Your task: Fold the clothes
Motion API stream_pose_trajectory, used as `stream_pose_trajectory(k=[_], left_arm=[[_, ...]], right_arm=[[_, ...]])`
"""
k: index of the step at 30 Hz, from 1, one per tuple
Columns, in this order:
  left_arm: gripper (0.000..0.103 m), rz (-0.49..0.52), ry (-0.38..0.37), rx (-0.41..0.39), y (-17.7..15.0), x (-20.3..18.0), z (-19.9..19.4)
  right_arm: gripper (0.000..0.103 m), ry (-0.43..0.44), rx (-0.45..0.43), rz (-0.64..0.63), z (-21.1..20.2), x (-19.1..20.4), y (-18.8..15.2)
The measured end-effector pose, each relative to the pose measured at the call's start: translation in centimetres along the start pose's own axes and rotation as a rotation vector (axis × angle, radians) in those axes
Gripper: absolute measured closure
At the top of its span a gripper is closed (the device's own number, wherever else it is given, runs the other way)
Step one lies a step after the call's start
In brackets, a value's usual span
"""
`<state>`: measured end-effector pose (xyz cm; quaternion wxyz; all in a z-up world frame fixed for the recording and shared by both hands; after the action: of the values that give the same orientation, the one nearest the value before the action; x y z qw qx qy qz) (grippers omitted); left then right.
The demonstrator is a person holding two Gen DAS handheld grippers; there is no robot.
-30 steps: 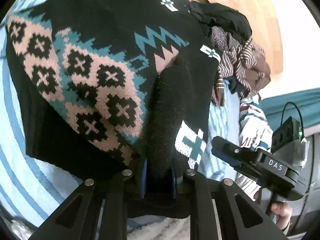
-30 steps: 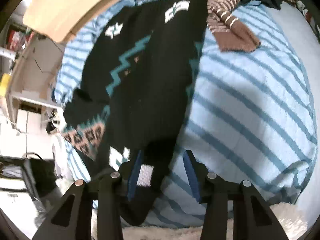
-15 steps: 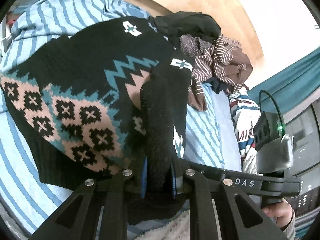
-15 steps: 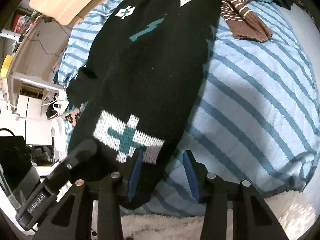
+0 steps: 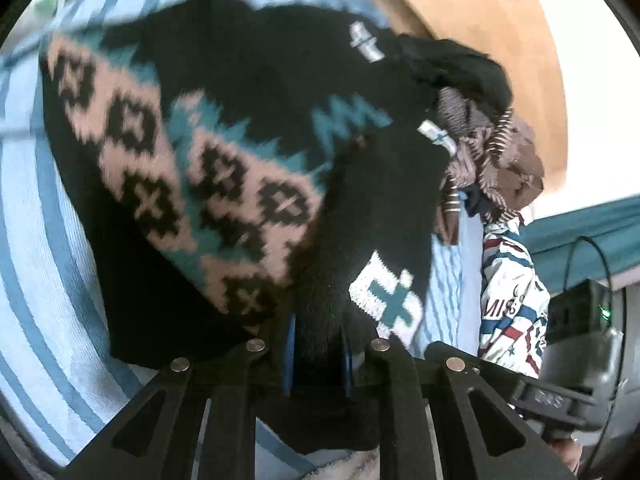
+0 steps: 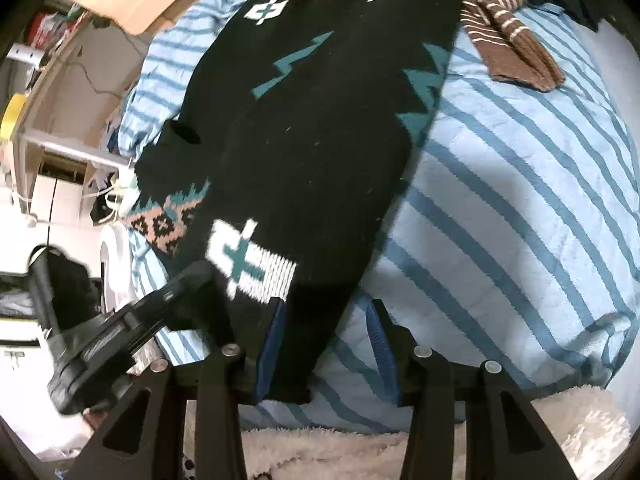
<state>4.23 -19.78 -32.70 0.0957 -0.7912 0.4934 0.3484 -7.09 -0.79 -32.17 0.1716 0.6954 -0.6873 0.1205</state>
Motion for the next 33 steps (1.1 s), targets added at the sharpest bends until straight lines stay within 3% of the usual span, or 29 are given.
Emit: stream_pose_trajectory(k=[12,15,17,18,21,24,27,29,30,33], left_arm=[[0.081,-0.003,0.064,0.066,-1.2,0.5,1.6],[0.079,-0.001,0.087,0.087,-1.3,0.4,1.5],[0.074,-0.006,0.113,0.121,-1.1,-0.1,1.2],[0.067,-0.01,0.137,0.129,-0.8,-0.3,0.7],[0.062,0.01,0.162,0.042,0.8,-2.3,-2.5],[0.042,0.095,0.162,-0.092,3.3,-5.7,-5.6],[0.04,0.185,0.154,-0.13,5.9,-9.4,-5.9],[0.075,0.255,0.169,-0.084,7.1,-11.5,-3.6],[0.101,0.281,0.189,-0.042,7.2,-11.9,-1.8],[0.102,0.302,0.239,0.112,7.4,-11.6,4.0]], right_arm=[[0.055,-0.031,0.144,-0.062,5.3,1.3,-3.2],[0.056,0.001,0.127,-0.02,4.0,0.4,-2.6],[0.056,0.018,0.097,0.013,2.7,-0.4,-1.7],[0.056,0.008,0.064,0.026,1.8,-1.0,-0.8],[0.055,-0.001,-0.02,0.08,-0.7,-2.9,2.0],[0.055,0.003,-0.092,0.136,-2.7,-4.6,5.8],[0.056,0.018,-0.172,0.19,-4.2,-5.4,10.2],[0.055,0.037,-0.232,0.236,-5.1,-5.6,14.0],[0.055,0.052,-0.26,0.256,-5.4,-5.3,15.7],[0.054,0.066,-0.301,0.295,-5.3,-4.9,21.0]])
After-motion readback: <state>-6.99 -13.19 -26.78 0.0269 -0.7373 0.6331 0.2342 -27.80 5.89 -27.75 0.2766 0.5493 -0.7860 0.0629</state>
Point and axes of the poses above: each gripper's, at about its wrist camera, not at the fingertips, and z roughly the way its jaws point, x to its left, y to its top, the point moved 5 cm from there along z, roughly the way its jaws point, and after that the axes turned 3 degrees about z, right-handed, at the moved point
